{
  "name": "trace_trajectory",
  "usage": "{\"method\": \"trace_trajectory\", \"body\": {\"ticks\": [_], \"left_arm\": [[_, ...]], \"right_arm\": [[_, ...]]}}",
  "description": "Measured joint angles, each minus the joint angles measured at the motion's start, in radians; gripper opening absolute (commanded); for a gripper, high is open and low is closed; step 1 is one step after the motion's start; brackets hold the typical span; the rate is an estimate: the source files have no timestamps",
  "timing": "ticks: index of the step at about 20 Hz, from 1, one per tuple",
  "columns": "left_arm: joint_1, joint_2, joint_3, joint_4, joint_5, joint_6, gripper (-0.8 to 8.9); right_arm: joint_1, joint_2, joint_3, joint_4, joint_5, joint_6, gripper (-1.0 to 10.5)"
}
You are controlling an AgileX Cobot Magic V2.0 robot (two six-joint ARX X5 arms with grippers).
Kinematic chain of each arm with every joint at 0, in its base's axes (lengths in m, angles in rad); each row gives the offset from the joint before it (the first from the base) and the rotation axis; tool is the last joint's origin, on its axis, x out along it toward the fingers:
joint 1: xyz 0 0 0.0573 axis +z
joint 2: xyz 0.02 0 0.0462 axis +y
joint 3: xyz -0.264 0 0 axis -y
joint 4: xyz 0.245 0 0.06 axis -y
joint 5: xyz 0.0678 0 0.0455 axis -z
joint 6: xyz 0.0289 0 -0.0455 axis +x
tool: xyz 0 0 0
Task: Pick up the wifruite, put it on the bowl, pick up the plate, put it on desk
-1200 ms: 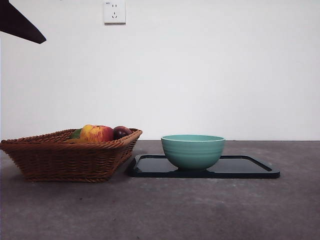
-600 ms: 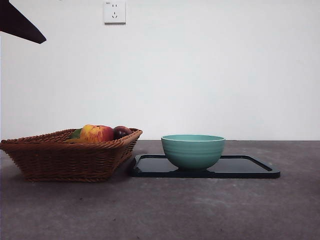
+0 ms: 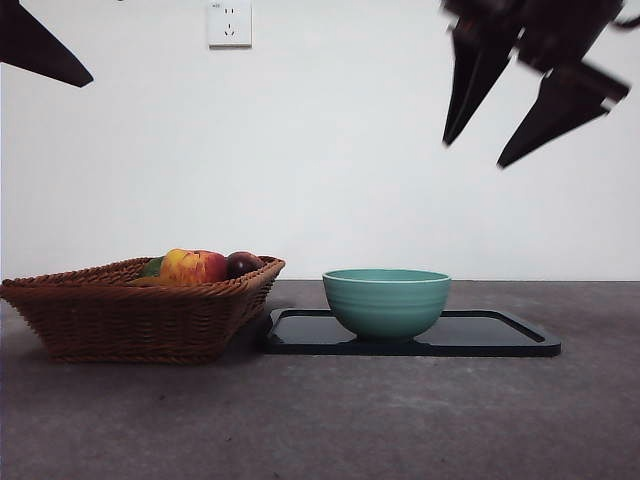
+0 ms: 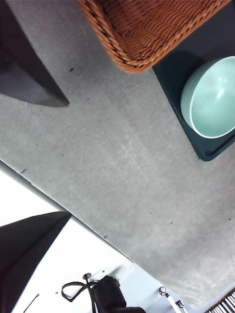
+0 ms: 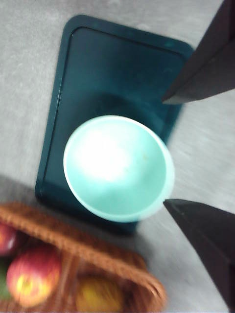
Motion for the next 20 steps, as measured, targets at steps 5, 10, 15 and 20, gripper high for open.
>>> {"method": "trace_trajectory", "body": {"ticks": [5, 10, 15, 20], "left_arm": [[0.0, 0.0, 0.0, 0.0, 0.0, 0.0, 3.39], [0.0, 0.0, 0.0, 0.0, 0.0, 0.0, 3.39], [0.0, 0.0, 0.0, 0.0, 0.0, 0.0, 3.39], [0.0, 0.0, 0.0, 0.0, 0.0, 0.0, 3.39]], "right_arm": [[-0.002, 0.157, 0.027, 0.099, 0.001, -0.017, 3.1], [-0.002, 0.262, 0.028, 0.176, 0.026, -0.021, 3.1], [-0.002, 0.346, 0.028, 0.229, 0.027, -0.021, 3.1], [-0.002, 0.368, 0.028, 0.263, 0.072, -0.021, 1.6]]}}
